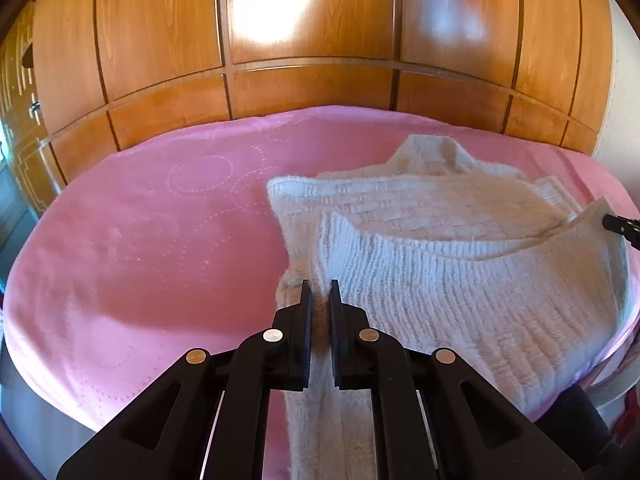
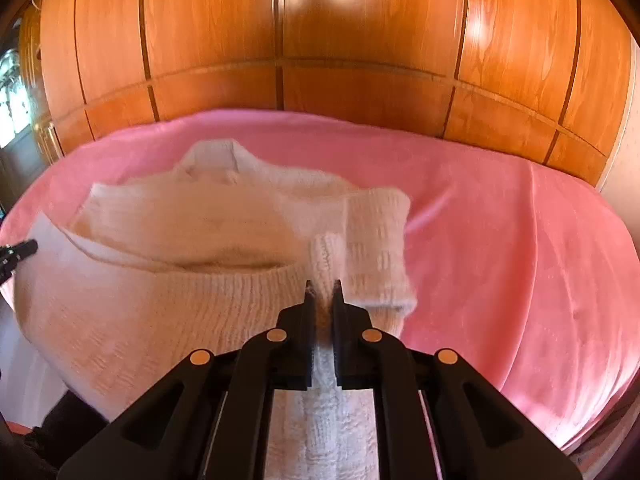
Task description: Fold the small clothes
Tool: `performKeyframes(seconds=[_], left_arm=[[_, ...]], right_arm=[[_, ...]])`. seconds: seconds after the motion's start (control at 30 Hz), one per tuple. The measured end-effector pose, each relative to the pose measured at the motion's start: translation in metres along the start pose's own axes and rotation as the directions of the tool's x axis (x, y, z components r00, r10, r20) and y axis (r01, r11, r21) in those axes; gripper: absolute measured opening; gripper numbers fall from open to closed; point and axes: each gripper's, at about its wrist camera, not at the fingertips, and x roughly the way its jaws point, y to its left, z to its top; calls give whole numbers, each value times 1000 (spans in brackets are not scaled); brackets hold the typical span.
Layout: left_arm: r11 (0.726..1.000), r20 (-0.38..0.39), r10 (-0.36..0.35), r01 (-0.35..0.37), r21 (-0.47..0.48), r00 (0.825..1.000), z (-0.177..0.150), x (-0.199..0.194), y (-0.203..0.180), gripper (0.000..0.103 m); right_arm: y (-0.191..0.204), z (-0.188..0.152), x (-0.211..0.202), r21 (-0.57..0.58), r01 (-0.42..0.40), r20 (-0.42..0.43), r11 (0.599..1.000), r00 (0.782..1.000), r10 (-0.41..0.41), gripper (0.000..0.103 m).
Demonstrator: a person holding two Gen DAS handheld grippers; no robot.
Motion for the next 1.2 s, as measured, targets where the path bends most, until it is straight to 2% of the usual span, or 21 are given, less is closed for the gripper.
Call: performKeyframes(seconds=[0.13,0.2,0.33,0.47,0.67,0.87,1.07,1.2], left_arm=[[999,21,-32,32,0,999,3,-12,3,6],[996,32,-84,85,-38,996,9,-20,9,5],[986,64,-137,142,-84,989,23,-32,20,5],[982,85,-137,147,-121,987,47,-18,29,5],[981,68,-101,111,-160,993,88,34,34,4],[977,32,-64,69,-199,997,132,91,44,4],[979,-85,13,-30,-200,996,145,165,41,4],[982,-215,71,-106,-156,974,126,210,34,5]], right_arm=[[-1,12,-12,4,-22,29,1000,999,22,6],[-4,18,-16,28,-44,40,999,998,43,6],[-8,37,-21,54,-72,81,996,994,68,6],[-10,57,-3,48,-50,91,998,995,45,6],[-24,98,39,99,-17,96,995,995,7,6],[-34,135,97,100,50,55,994,997,-56,6],[-37,136,178,98,133,-74,986,989,-126,6],[-38,117,214,100,147,-165,984,978,-130,8]])
